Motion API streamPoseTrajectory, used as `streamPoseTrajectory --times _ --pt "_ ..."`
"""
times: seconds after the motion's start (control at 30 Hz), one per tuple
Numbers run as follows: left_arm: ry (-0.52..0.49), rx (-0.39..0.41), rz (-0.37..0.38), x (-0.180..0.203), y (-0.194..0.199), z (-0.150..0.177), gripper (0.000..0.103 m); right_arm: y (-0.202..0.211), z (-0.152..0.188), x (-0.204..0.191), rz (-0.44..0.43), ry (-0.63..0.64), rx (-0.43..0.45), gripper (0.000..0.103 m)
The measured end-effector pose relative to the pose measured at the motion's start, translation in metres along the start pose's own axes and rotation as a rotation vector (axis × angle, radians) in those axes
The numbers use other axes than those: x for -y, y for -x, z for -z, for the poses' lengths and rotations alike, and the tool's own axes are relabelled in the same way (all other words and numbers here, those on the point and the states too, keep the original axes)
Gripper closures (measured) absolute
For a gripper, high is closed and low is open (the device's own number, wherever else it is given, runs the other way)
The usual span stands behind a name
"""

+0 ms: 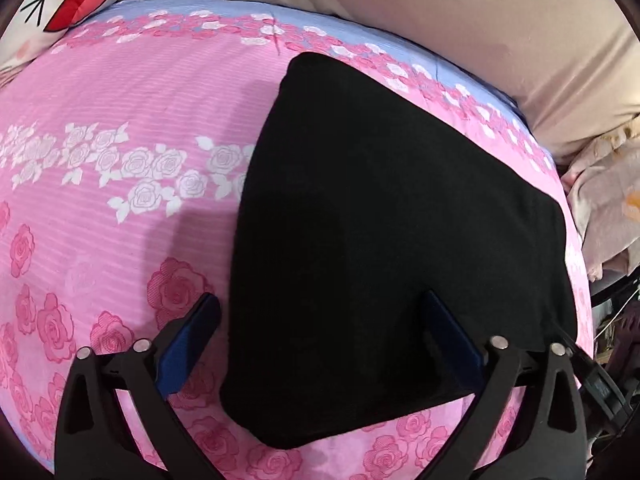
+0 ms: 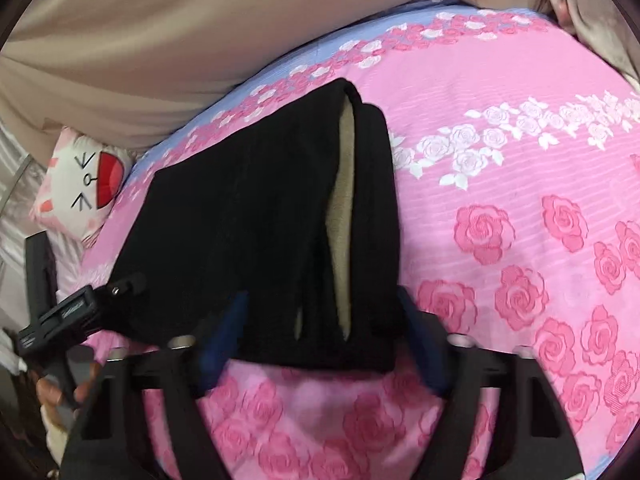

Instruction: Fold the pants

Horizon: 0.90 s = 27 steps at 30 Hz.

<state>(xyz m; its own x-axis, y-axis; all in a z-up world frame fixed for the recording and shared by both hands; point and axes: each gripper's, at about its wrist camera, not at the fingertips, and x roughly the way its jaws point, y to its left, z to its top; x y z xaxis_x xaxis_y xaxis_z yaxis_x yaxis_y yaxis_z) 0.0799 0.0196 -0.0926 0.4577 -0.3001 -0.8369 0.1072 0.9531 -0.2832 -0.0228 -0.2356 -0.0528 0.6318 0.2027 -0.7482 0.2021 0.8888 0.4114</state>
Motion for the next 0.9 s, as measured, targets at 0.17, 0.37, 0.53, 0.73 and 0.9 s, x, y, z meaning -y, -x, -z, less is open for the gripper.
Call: streamPoseTrajectory --times 0.17,0.37,0.53,0.73,0.9 --pt "-0.068 0.008 -0.006 0.013 0.024 0.003 0.063 0.030 -0.002 -0.020 -0.016 0.061 0.048 0.069" --pt "-0.099 -0.024 0.013 0.015 0.055 0.034 0.068 0.067 0.018 -0.019 -0.052 0.069 0.012 0.069" --pt "-0.147 -0.005 -0.090 0.025 0.056 0.052 0.054 0.053 0.042 0.006 0.024 0.050 -0.054 0.053" --pt "-0.128 0.014 -0.134 0.030 0.048 0.045 0.020 0.051 0.044 0.006 0.046 0.035 -0.036 0.039" --pt "-0.062 -0.051 -0.017 0.021 0.026 0.036 0.011 0.044 0.045 0.005 0.026 0.015 -0.037 0.030"
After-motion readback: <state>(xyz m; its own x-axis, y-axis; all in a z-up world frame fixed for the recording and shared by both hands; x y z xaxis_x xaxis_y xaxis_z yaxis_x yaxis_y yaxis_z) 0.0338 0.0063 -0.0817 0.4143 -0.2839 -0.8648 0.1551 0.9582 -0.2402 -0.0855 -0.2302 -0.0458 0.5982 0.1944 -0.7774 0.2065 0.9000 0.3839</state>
